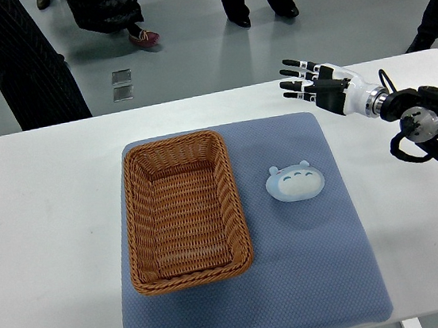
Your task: Place blue toy in brown basket
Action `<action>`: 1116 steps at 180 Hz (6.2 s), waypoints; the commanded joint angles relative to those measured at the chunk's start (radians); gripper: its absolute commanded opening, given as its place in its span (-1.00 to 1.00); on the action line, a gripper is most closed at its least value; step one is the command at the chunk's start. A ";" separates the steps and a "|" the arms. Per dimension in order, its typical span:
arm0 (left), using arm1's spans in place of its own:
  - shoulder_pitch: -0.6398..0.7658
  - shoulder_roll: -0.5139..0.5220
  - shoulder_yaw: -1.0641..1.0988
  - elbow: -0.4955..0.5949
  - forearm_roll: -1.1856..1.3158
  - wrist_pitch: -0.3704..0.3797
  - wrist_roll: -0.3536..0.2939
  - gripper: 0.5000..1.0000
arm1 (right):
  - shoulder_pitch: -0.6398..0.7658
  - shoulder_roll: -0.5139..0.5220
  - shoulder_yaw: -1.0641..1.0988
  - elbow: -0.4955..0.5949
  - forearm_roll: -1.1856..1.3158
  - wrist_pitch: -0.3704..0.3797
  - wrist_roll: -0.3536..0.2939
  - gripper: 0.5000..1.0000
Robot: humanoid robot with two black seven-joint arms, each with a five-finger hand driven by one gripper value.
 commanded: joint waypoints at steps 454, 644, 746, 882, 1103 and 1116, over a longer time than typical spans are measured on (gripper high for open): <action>-0.006 0.000 0.003 0.002 0.000 0.000 0.000 1.00 | -0.122 -0.249 -0.020 0.560 -1.339 -0.163 0.236 0.62; -0.006 0.000 0.003 0.002 0.000 0.000 0.002 1.00 | -0.099 -0.256 -0.002 0.561 -1.330 -0.213 0.345 -1.00; -0.006 0.000 0.003 0.002 0.000 0.000 0.002 1.00 | 0.059 -0.060 -0.008 0.532 -1.328 -0.216 0.410 -1.00; -0.006 0.000 0.003 0.002 0.000 0.000 0.002 1.00 | 0.047 0.293 -0.075 0.252 -1.324 -0.256 0.308 -1.00; -0.006 0.000 0.003 0.002 0.000 0.000 0.000 1.00 | 0.027 -0.015 0.040 0.204 -0.351 -0.020 -0.017 0.63; -0.006 0.000 0.003 0.002 0.000 0.000 0.002 1.00 | 0.025 -0.015 0.041 0.164 -0.272 -0.020 -0.029 0.63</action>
